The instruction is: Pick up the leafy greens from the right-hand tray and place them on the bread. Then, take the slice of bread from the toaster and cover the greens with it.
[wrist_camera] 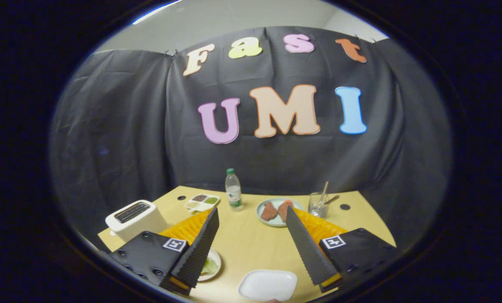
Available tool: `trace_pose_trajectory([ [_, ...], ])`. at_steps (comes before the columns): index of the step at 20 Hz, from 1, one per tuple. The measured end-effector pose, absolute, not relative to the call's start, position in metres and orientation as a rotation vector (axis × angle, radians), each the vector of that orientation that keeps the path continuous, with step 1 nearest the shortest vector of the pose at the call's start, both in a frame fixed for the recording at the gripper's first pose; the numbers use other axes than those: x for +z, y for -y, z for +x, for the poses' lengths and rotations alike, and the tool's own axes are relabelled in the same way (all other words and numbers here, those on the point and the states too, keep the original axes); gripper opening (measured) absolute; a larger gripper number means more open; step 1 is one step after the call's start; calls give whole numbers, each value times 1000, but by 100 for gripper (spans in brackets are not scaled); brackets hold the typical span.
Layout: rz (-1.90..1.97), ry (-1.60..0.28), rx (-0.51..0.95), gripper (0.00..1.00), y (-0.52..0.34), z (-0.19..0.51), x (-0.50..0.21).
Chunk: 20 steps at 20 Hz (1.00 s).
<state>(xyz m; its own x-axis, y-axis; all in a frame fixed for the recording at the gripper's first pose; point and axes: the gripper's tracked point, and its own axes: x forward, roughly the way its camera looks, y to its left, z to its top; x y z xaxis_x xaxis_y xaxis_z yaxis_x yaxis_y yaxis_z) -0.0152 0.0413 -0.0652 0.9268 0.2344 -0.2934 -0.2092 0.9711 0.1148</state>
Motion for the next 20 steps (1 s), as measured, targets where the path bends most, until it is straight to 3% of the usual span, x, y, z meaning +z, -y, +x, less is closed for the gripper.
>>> trace_pose_trajectory([
  [8, 48, -157, 68, 100, 16, -4, -31],
  [20, 89, -107, 36, 100, 30, 9, -14],
])
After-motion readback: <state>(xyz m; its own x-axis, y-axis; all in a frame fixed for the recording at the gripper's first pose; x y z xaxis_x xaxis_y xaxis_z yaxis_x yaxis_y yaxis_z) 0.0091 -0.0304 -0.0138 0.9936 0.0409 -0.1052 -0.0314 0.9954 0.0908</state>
